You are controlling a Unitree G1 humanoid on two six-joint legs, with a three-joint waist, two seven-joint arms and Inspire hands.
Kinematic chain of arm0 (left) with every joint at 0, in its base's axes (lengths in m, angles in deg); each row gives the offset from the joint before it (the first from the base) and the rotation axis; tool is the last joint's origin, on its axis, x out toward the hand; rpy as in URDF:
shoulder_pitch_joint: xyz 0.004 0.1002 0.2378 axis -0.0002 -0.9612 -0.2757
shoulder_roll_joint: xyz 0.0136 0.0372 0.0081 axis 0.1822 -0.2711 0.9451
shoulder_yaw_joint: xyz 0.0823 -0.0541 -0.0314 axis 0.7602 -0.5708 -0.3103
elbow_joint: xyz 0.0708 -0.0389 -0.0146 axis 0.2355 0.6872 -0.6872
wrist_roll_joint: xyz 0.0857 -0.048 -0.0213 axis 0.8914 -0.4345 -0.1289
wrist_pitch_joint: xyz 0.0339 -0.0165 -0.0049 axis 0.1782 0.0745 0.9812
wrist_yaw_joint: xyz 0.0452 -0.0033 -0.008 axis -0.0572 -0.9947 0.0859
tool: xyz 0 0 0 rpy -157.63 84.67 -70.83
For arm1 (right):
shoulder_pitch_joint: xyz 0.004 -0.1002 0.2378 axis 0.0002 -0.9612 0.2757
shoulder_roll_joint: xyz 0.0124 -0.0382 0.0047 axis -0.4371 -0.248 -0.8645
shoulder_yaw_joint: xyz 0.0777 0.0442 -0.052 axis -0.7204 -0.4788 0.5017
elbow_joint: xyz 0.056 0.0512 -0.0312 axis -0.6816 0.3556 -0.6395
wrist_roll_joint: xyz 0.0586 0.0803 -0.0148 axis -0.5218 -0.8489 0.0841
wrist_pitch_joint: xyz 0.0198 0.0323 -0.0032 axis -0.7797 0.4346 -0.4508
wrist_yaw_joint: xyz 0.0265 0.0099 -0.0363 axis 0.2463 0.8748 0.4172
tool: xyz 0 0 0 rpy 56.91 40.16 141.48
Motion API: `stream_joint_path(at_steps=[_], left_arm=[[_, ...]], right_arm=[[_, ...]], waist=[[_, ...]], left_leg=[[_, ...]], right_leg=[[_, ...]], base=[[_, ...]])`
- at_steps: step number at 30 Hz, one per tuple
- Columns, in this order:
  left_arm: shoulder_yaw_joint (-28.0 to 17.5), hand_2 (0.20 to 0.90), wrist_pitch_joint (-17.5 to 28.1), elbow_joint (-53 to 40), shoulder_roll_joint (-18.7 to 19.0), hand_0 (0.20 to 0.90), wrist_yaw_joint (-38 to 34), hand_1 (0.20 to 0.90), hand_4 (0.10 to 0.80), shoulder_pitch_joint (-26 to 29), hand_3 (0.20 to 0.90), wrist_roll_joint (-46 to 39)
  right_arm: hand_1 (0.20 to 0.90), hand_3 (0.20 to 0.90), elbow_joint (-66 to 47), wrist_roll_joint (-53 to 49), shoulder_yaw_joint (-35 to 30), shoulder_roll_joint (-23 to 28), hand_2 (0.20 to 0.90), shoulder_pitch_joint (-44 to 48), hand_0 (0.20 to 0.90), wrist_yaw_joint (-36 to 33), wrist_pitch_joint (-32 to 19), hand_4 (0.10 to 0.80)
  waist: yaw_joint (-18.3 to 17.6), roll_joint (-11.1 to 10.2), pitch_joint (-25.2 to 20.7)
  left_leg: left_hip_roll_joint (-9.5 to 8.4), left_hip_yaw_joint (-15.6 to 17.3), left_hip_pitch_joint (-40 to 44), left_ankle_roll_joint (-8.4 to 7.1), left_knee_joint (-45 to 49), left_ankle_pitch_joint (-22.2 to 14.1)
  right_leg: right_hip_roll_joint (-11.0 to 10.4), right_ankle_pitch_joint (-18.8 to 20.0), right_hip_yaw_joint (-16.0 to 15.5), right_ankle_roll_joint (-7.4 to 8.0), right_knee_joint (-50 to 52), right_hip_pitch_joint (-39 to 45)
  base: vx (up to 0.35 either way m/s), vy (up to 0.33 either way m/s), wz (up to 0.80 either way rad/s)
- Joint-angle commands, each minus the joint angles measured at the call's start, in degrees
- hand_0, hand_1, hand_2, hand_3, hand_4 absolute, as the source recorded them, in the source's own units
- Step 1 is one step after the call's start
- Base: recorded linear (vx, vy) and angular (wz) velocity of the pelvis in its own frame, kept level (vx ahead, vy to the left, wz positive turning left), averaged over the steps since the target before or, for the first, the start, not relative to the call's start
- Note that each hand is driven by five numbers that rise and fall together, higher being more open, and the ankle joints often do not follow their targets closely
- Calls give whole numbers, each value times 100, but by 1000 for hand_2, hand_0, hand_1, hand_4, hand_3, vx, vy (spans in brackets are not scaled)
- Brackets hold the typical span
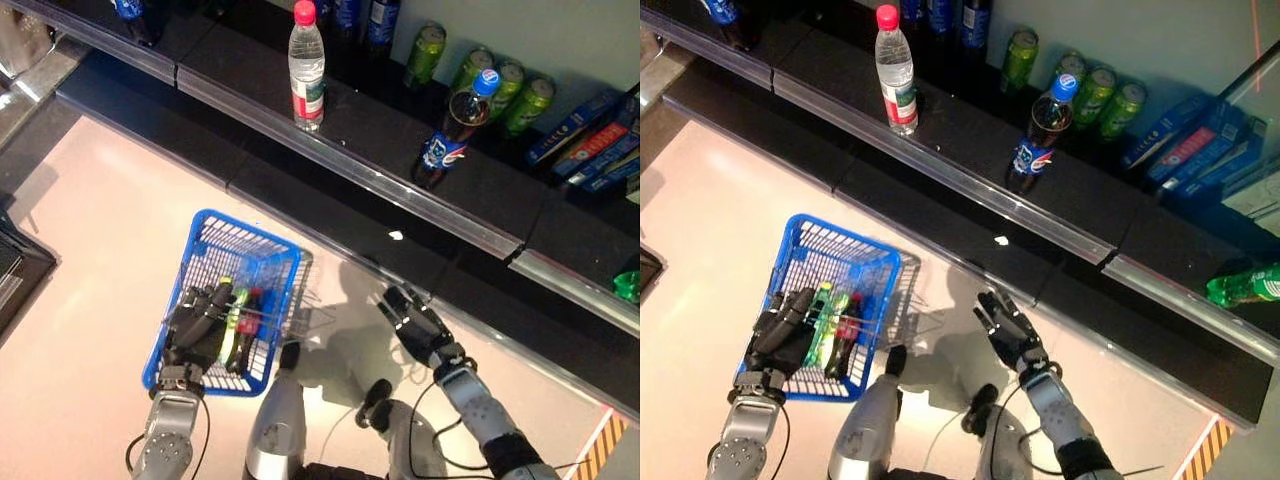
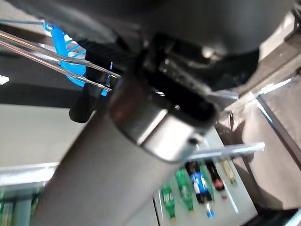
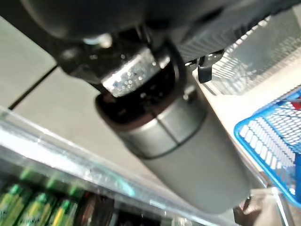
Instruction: Pick up the drink and place into the basket.
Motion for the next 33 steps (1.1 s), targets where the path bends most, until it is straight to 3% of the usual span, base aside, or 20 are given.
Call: stream_joint_path(at_steps=[1, 11, 15, 18, 22, 28, 33], left_arm=[[-63, 300, 428, -1375, -207, 300, 907, 300, 100, 233, 200, 16], [-499, 300, 701, 774, -435, 300, -63, 300, 100, 143, 200, 320], [-551, 300, 729, 1851, -516, 300, -609, 300, 100, 300, 200, 702], [-614, 300, 750, 3088, -672, 300, -769, 300, 100, 469, 200, 901], [-620, 300, 713, 4029, -755, 300, -1123, 300, 100, 575, 200, 1339], [-772, 300, 561, 5016, -821, 300, -1473, 300, 100, 683, 200, 1454], [-748, 300, 631, 5391, -942, 300, -1406, 300, 100, 710, 200, 1360]], right_arm=[[900, 900, -31, 76, 69, 21, 900, -307, 900, 239, 68, 800], [900, 900, 1171, 1299, 72, -184, 900, -503, 900, 11, 273, 800], [900, 900, 2271, 2220, -53, -214, 900, -452, 900, 77, 272, 800], [900, 900, 3346, 3370, -144, -259, 900, -412, 900, 37, -36, 800], [900, 900, 4047, 4587, -69, -261, 900, -419, 900, -204, -152, 800], [900, 900, 4456, 4846, -115, -335, 900, -459, 900, -364, 122, 800], [900, 900, 4710, 5344, -205, -392, 900, -549, 900, -553, -35, 800]], waist=[[-210, 159, -1727], [-382, 180, -2241], [-426, 212, -2380], [-457, 230, -2456], [-509, 223, -2489], [-582, 198, -2502], [-676, 167, -2490]], left_leg=[[122, -44, 170, -34, -19, 87], [261, 239, 667, -137, -759, 236], [314, 328, 804, -180, -998, 289], [350, 394, 898, -208, -1145, 303], [398, 449, 939, -229, -1224, 288], [440, 541, 972, -249, -1259, 259], [490, 682, 1043, -241, -1261, 205]], right_leg=[[-52, 756, 308, 228, -906, 454], [-22, 992, 364, 352, -1593, 831], [-31, 1085, 325, 418, -1814, 939], [-63, 1175, 278, 487, -1983, 1008], [-89, 1267, 253, 549, -2133, 1022], [-112, 1339, 234, 604, -2241, 1026], [-120, 1357, 296, 618, -2258, 1001]], base=[[53, -39, -10], [13, -27, -13], [-13, -25, -9], [-32, -26, -12], [-38, -20, -12], [-22, -5, -3], [-16, 5, -5]])
